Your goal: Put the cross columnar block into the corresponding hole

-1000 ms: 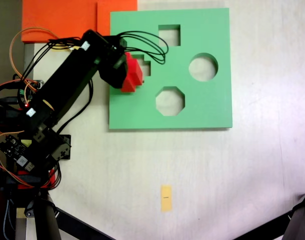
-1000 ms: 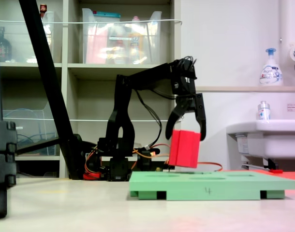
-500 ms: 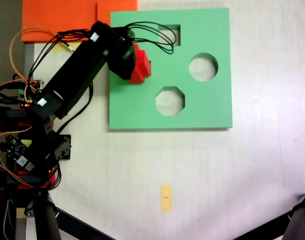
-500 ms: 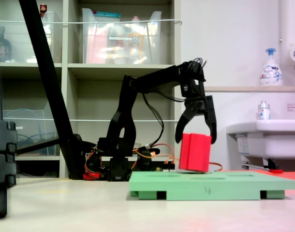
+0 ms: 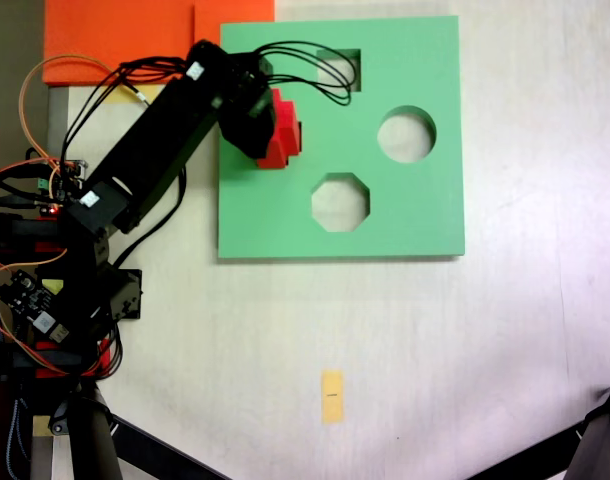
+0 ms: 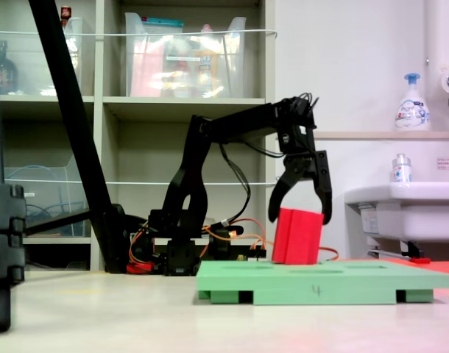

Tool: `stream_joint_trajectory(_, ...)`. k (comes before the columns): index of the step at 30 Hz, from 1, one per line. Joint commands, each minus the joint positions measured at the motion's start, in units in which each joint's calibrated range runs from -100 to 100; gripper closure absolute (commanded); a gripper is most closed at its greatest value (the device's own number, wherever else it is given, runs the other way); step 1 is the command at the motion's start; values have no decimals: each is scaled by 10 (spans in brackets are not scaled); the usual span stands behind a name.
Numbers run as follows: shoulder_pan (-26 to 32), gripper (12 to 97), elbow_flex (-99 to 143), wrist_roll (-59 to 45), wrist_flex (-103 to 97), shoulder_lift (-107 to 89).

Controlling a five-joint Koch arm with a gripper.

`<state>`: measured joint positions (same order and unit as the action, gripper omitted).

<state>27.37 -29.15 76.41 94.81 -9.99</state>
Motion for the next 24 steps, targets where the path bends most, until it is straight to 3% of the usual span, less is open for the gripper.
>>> stream_joint_trajectory(1,4,750,-40,-2,-27,6)
stream_joint_trajectory(21,9,743,-38,-19,-78,54)
stream_joint_trajectory(24,8,682,-36,-21,-78,76)
